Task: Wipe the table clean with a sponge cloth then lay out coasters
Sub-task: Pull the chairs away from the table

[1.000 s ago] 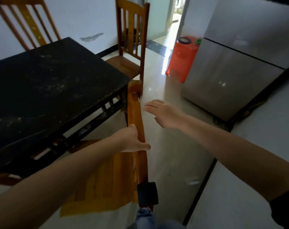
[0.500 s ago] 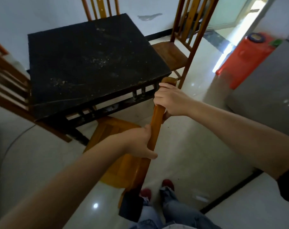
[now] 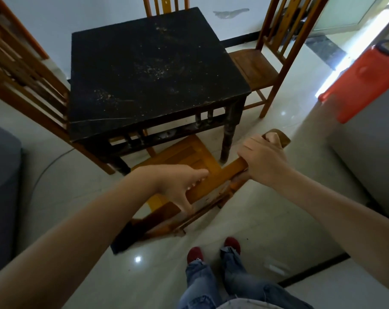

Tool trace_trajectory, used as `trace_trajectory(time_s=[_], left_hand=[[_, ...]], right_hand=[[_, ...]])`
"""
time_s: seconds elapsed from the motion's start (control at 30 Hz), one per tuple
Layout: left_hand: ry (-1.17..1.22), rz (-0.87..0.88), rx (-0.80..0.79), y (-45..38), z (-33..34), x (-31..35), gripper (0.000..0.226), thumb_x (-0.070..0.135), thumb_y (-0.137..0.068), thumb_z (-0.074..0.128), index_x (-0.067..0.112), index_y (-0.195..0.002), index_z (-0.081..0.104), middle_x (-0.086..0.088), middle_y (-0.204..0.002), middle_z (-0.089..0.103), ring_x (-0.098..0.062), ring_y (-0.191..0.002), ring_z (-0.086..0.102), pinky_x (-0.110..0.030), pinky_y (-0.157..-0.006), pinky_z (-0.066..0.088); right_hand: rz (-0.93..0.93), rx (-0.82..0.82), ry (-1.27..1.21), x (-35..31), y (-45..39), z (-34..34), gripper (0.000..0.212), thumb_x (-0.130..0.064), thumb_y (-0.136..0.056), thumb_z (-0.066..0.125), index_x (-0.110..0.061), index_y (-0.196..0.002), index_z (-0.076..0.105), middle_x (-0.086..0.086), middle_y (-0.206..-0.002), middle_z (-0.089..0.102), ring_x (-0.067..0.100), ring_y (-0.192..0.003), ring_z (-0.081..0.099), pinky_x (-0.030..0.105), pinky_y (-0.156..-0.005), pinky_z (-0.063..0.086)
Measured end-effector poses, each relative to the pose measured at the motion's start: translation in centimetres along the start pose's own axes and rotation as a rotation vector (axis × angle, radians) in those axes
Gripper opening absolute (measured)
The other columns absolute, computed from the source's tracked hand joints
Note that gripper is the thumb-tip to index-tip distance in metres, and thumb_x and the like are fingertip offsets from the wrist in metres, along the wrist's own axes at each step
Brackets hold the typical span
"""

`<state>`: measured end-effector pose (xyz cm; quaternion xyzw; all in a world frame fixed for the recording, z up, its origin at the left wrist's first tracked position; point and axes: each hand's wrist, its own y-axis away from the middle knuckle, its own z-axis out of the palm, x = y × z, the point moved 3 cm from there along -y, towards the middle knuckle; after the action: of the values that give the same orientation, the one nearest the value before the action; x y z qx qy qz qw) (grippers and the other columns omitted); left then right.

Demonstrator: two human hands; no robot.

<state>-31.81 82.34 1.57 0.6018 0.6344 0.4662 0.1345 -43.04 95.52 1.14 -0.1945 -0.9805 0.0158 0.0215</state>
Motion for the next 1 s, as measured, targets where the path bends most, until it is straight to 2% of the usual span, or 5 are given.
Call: trace_trajectory(time_s=[0.2,0.33,0.57,0.77,1.0], left_hand=[[0.107,-0.069,0.114,1.3,-1.6,-3.4,0.051,0.020,-0.082,0.063,0.031,-0.125,0.037,0.005,-0.116,0.047,-0.013,-0.102,0.049,-0.029,-0.087,0.044],[0.171,-0.114,0.265,1.3,0.4,-4.0,0.018,0.038,-0.091,0.047,0.028,-0.105,0.042,0.004,-0.097,0.054,-0.013,-0.086,0.056,-0.022,-0.072,0.044],[-0.105,-0.371,0.777,1.8,2.8,-3.7,0.030,0.045,-0.096,0.022,0.022,-0.085,0.039,0.006,-0.063,0.041,-0.007,-0.052,0.041,-0.019,-0.045,0.028],[0.035,-0.496,0.980,2.0,3.1,-3.9,0.032,0.046,-0.095,0.023,0.023,-0.078,0.039,0.006,-0.062,0.041,-0.014,-0.061,0.050,-0.027,-0.061,0.043],[-0.012,-0.470,1.058,1.4,1.7,-3.6,0.032,0.043,-0.095,0.023,0.023,-0.075,0.039,0.006,-0.064,0.044,-0.013,-0.063,0.049,-0.025,-0.057,0.040]], right_hand=[[0.148,-0.081,-0.030,-1.2,-1.2,-0.2,0.051,-0.057,-0.075,0.058,-0.012,-0.098,0.056,0.007,-0.101,0.056,0.027,-0.102,0.050,0.040,-0.095,0.030],[0.109,-0.167,-0.144,-1.4,-2.0,0.8,0.044,-0.060,-0.077,0.053,-0.019,-0.093,0.046,-0.002,-0.095,0.049,0.017,-0.100,0.051,0.028,-0.092,0.035],[0.010,-0.053,-0.234,-1.5,-2.2,0.7,0.047,-0.052,-0.076,0.061,-0.008,-0.094,0.059,0.009,-0.094,0.066,0.021,-0.086,0.061,0.024,-0.074,0.038],[-0.077,-0.025,-0.234,-1.3,-4.8,0.7,0.047,-0.054,-0.075,0.060,-0.010,-0.092,0.058,0.008,-0.093,0.065,0.021,-0.084,0.060,0.027,-0.074,0.043],[-0.035,0.015,-0.284,-0.1,-5.2,0.6,0.047,-0.051,-0.074,0.063,-0.009,-0.093,0.057,0.009,-0.096,0.064,0.022,-0.088,0.060,0.024,-0.075,0.039]])
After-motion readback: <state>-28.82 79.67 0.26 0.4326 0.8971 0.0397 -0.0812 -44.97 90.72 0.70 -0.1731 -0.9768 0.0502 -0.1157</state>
